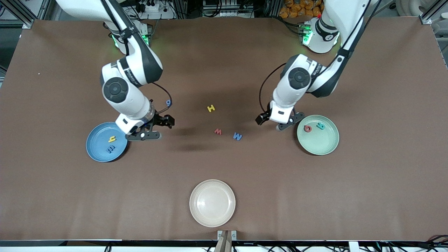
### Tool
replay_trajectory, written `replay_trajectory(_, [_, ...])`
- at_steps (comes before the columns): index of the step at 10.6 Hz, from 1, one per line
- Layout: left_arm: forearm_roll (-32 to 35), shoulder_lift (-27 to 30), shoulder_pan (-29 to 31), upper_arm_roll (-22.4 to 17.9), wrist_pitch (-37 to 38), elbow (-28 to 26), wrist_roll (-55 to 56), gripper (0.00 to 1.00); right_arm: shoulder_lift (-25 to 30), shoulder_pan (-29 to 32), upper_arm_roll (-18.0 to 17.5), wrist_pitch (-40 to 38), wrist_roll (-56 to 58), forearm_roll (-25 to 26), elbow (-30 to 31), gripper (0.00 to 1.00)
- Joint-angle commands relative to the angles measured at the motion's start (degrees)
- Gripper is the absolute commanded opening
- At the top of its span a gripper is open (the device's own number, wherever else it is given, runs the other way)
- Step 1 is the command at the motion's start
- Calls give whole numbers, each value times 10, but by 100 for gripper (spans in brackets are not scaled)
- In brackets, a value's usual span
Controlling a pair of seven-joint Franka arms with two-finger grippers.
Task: Sort upper and lower case letters into plates
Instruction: 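Move the left gripper to the blue M while the right reaches 6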
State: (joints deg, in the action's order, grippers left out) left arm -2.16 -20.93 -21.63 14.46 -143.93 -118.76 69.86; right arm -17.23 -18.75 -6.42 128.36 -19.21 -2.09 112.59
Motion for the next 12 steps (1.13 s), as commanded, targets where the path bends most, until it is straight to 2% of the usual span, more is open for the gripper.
replay_trajectory(1, [-7,-46,-15,0,22,69,104,100,18,4,-29,69,19,7,83,100])
replay_trajectory(4, [-10,-81,-26,0,58,127,189,100,20,-2,-44,87,21,31,134,100])
replay_trajectory(12, [-6,-101,-25,-5,92,164,194,100,11,-24,-46,87,21,36,177,100])
